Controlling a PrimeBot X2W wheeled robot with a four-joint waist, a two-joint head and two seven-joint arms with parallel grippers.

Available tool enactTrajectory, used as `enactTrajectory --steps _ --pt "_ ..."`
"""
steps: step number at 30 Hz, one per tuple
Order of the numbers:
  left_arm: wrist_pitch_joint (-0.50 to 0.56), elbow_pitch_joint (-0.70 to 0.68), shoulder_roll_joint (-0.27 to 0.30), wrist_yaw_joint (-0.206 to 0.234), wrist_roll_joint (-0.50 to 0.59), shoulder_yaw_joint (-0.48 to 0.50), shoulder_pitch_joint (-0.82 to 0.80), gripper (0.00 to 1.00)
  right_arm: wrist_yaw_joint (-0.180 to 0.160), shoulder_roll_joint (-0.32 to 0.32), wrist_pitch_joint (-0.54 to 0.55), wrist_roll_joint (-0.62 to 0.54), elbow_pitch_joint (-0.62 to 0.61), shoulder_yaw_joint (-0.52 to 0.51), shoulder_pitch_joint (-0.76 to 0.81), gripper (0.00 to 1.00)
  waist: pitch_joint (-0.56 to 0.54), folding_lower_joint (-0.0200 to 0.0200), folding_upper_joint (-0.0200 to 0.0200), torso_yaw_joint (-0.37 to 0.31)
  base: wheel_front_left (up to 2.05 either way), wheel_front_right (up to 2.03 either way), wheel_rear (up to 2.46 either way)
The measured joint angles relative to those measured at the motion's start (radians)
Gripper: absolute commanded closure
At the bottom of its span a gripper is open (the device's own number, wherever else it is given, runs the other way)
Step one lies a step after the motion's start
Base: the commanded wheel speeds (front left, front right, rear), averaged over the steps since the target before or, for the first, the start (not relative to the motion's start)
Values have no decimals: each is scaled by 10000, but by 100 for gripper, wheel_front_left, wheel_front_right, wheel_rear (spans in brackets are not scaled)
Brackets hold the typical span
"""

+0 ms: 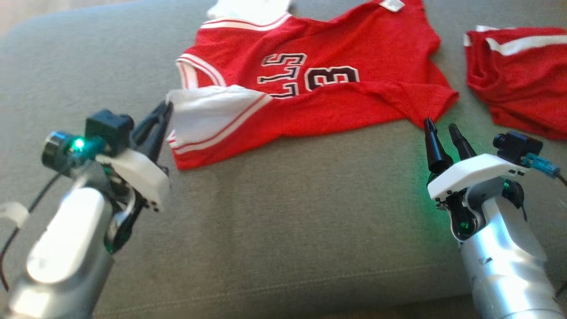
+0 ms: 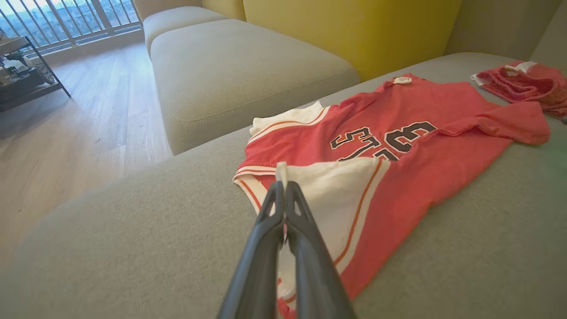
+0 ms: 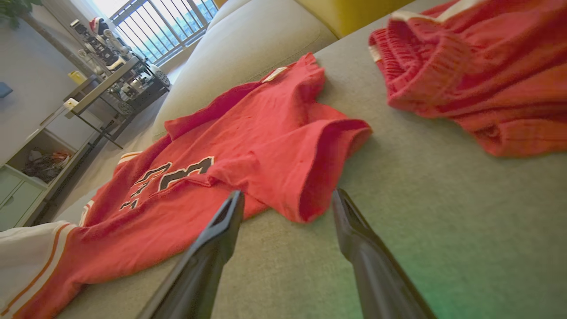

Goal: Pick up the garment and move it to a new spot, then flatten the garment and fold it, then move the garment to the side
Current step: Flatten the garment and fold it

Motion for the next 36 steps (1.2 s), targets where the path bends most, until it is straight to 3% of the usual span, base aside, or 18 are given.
enactTrajectory --steps 6,17,24,25,26,27,28,36 --pt "13 -941 2 355 27 -213 678 100 0 2 -134 63 1162 -487 -368 0 -167 0 0 525 0 0 0" --pt "109 -1549 2 512 109 -466 847 100 0 -2 -341 435 2780 -1455 -1257 0 3 0 0 880 0 0 0" --pt "205 -1569 0 541 109 -543 873 100 0 -10 -462 750 3325 -1528 -1744 0 120 1 0 957 0 0 0" --pt "205 -1576 2 543 109 -546 873 100 0 -15 -500 752 3382 -1521 -1763 3 129 1 0 954 0 0 0" --pt "205 -1578 4 548 109 -548 873 100 0 -25 -504 773 3432 -1505 -1789 62 136 1 0 952 0 0 0" --pt "209 -1578 6 548 109 -550 873 100 0 -29 -508 836 3488 -1482 -1828 90 138 1 0 949 0 0 0" --pt "255 -1578 6 550 109 -550 872 100 0 -35 -512 853 3549 -1459 -1881 100 138 1 0 942 0 0 0" --pt "161 -1532 63 865 280 -575 873 100 0 -35 -537 961 3327 -825 -1844 100 -110 1 0 795 0 0 0"
